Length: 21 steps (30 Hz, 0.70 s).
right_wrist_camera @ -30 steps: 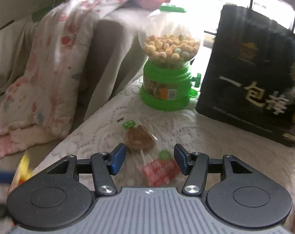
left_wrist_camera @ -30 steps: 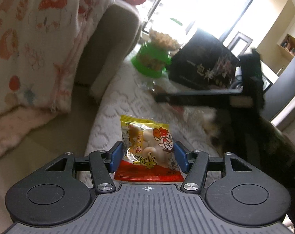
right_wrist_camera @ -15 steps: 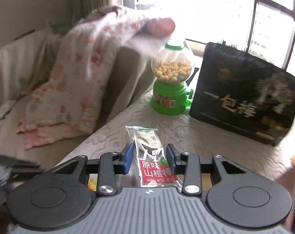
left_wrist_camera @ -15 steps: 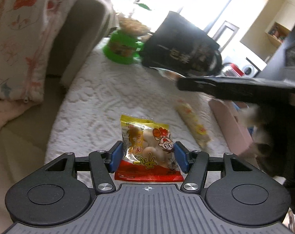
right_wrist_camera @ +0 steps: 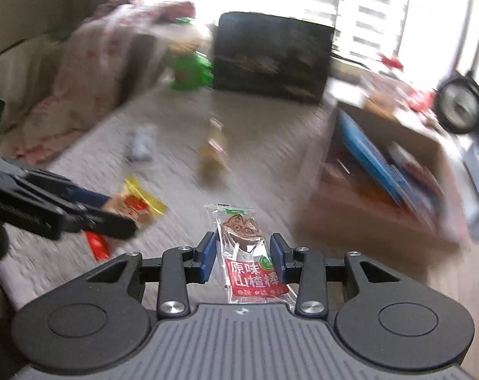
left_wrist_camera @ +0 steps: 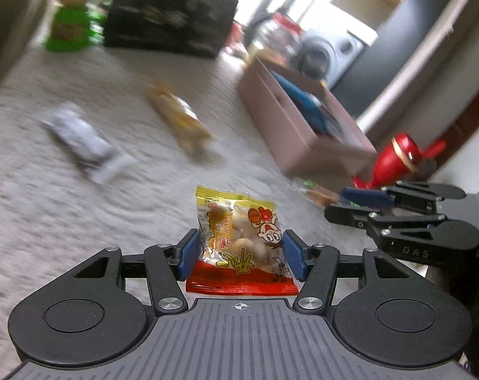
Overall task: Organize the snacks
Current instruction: 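Lower the quail-egg bag and hawthorn bag into the pink box and open both tools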
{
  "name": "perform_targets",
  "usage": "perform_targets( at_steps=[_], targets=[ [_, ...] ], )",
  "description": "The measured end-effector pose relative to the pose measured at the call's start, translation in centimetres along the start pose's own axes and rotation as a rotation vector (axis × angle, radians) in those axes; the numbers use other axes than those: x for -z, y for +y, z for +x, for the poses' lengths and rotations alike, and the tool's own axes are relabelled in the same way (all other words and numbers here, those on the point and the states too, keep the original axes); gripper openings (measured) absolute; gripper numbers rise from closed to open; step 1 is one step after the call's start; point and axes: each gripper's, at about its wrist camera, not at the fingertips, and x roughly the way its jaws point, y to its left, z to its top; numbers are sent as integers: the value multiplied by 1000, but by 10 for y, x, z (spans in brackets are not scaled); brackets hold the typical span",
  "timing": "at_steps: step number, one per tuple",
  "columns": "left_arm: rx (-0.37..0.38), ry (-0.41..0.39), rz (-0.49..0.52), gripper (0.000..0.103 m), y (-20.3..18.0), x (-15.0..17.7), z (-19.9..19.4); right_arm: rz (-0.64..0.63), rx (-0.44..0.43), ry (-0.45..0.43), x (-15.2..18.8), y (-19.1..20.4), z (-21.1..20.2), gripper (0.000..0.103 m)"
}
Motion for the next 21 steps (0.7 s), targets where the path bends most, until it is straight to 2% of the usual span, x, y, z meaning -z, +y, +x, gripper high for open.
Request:
perform_targets(
  at_steps=[3,5,6,9,12,18,20,21],
  targets=[
    [20,44,37,62,-22,4,17,94,36,31,31,-19,-10,37],
    [40,69,55,62,-35,5,25,141,32,44,47,-25,-14,39],
    [47,78,62,62,-40,6,28,160,15,45,53,-27,-17,43],
    [50,102,93,62,-50,10,30,171,-70,39,63,-29,-23,51],
    [30,116,101,62,-51,13,30,141,-50,7,62,-27,-26,56],
    [-14,129,139,62,-57,16,30,124,1,25,55,-23,-6,54],
    [-16,133,158,62,-62,17,30,67,37,16,56,-15,-5,46],
    [-15,135,165,62,-64,18,28,39,48,10,56,-12,-7,39]
  ],
)
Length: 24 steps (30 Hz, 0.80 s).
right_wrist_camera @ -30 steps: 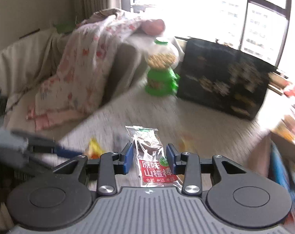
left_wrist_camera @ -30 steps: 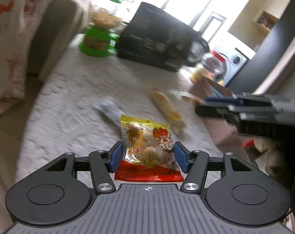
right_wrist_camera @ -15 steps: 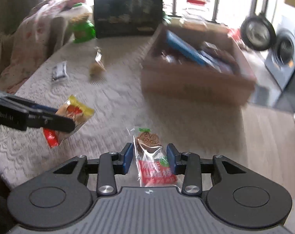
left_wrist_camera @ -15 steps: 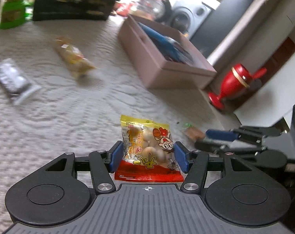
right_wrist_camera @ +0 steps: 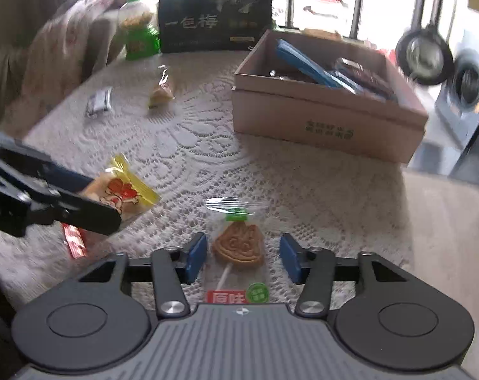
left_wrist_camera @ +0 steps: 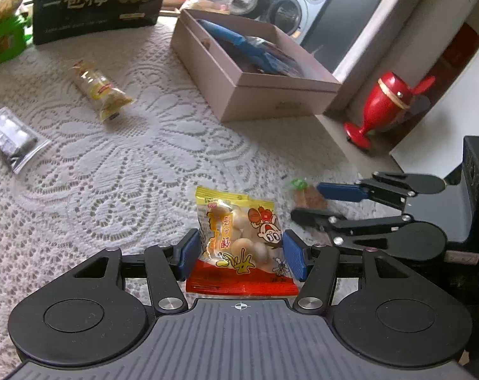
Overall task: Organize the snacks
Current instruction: 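Lower the quail-egg bag and hawthorn bag into the pink box and open both tools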
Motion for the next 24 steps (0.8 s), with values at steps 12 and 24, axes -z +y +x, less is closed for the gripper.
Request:
perform_targets(
  at_steps=[12,24],
  targets=[
    [84,-200,87,62,-30,-73,-23,148,-12,-270,-60,-75,-86,36],
    [97,-219,-37,61,-7,-186,98,251,115,-313,-136,-143,-36,36]
  ],
)
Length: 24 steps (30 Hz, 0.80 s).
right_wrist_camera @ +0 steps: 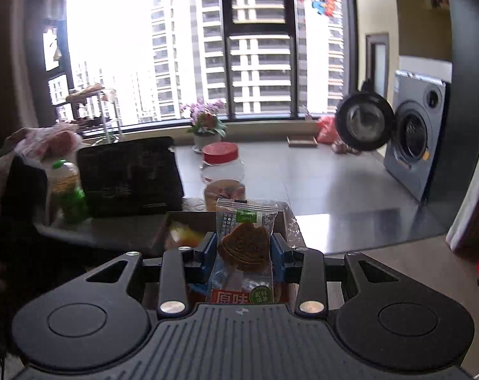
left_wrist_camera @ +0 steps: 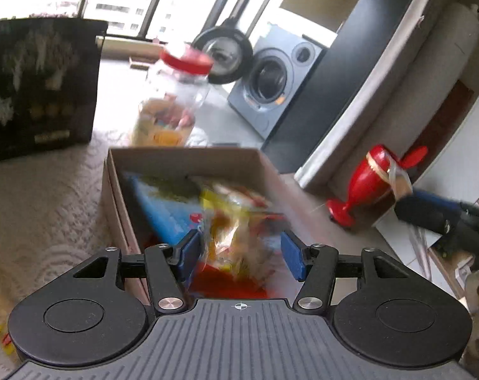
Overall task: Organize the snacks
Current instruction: 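Lower the quail-egg bag and hawthorn bag into the pink box and open both tools, then grasp the yellow stick snack with the right tool while the left grasps the dark seed bag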
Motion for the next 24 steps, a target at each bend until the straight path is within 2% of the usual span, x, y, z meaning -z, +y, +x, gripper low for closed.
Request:
perform_targets(
  at_steps=[3,6,10,14,17,21,24],
  targets=[
    [52,-38,-25,61,12,7,-14,5,2,20,-6,1,26,36],
    [23,-103,-25,61,24,12,-45,13,-10,35,-11,10,56,37],
    [-100,-142,-43,61,48,29,-86,86,-57,73,-21,18,91,49],
    [-272,-94,-51,61,86,60,-117,86,-80,89,-20,36,100,50],
    [-393,-57,-125,61,122,87,-142,53,-107,109,-14,58,100,51],
    [-461,-50,-272,61,163,110,-173,-33,-152,151,-1,98,110,52],
    [-441,-66,-333,61,178,115,-186,-105,-213,206,18,140,127,52]
  ],
)
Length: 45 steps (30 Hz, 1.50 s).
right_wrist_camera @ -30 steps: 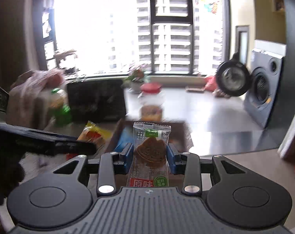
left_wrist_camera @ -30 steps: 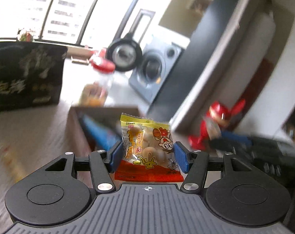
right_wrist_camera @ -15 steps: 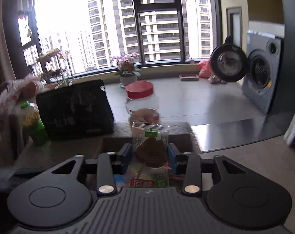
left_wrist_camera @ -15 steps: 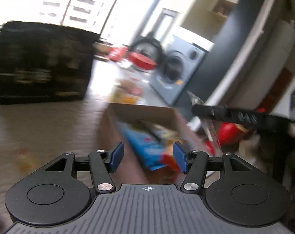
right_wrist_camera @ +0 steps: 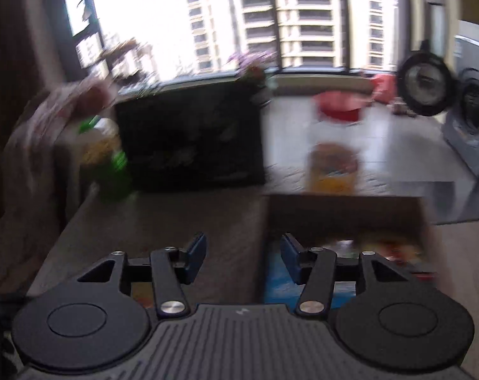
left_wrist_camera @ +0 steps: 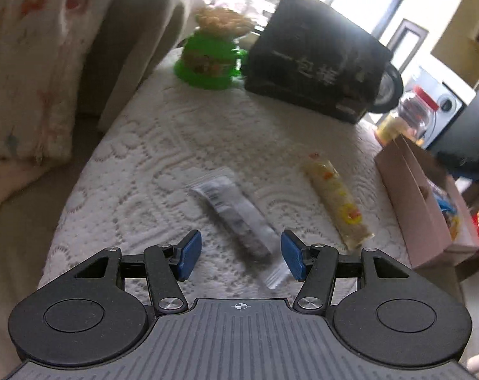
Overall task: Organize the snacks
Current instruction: 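Grasp the yellow stick snack with the right tool while the left grasps the dark seed bag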
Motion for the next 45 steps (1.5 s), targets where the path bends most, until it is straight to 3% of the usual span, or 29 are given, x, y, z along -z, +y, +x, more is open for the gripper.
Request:
perform_targets(
  at_steps=[7,12,13,15,18,24,34,42,45],
  targets=[
    [34,-4,36,61,-3,1,-7,-108,-88,131,27,76,63,52],
    [30,-6,49,61,-11,-3,2,-129,-54,186,43,88,88,51],
    [28,-7,51,61,-11,-4,2,-127,-53,192,45,87,89,45],
    [25,-7,54,61,-12,-5,3,-134,-52,199,50,87,87,31],
    [16,0,60,61,-13,-6,7,-152,-50,190,55,83,75,29],
    [9,9,73,61,-19,-7,14,-153,-96,182,72,80,41,29],
    [-8,4,138,61,-37,-16,33,-159,-98,167,115,75,10,29],
    [-54,5,337,62,-67,-8,50,-228,-50,100,138,87,2,33],
    [-60,3,353,59,-68,-7,50,-234,-48,81,142,89,2,38]
  ],
)
